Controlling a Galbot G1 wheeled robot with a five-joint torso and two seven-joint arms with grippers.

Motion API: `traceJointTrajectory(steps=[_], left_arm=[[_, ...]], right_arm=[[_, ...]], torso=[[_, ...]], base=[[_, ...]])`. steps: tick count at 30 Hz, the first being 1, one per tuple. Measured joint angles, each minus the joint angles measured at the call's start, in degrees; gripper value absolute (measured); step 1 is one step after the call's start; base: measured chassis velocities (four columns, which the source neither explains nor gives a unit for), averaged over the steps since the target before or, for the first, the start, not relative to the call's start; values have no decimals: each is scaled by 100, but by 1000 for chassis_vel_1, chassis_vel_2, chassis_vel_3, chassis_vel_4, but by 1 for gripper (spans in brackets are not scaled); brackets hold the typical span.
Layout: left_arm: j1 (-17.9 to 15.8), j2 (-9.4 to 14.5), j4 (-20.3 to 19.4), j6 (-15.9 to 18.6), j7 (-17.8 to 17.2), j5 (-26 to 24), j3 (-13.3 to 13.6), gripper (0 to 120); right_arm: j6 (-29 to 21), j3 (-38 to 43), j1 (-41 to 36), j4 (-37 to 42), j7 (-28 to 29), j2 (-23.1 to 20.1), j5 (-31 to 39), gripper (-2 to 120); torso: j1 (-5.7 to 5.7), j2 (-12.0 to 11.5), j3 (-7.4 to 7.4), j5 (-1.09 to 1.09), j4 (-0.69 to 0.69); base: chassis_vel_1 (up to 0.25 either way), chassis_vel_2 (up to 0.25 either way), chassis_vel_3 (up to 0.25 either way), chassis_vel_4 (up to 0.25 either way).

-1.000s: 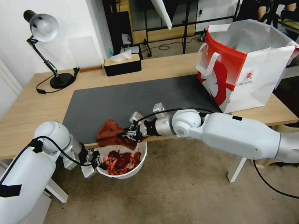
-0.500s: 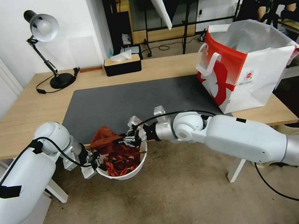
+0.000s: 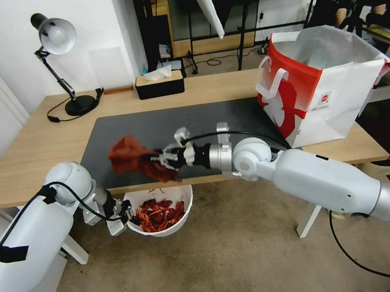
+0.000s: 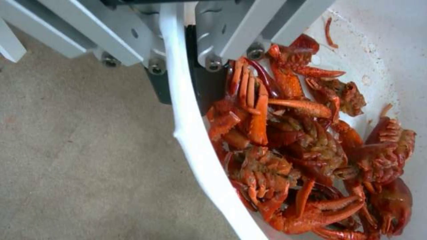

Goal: Sweep shrimp from table into container with towel, then put container into takeout bag.

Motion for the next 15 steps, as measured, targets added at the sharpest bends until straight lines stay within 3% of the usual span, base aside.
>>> traceJointTrajectory(steps=[9,15], left_arm=[[173,20,-233,0,0,-5,-41,0],[351,29,-429,0,0,-13,-85,0]], right_arm=[[299,790,-321,268,1111,60,-131,7],[351,1385,-656,443,1844,-157,-345,7]], torso=[[0,0,0,1,0],[0,0,0,1,-1]], base=[[0,0,0,0],[0,0,0,0]])
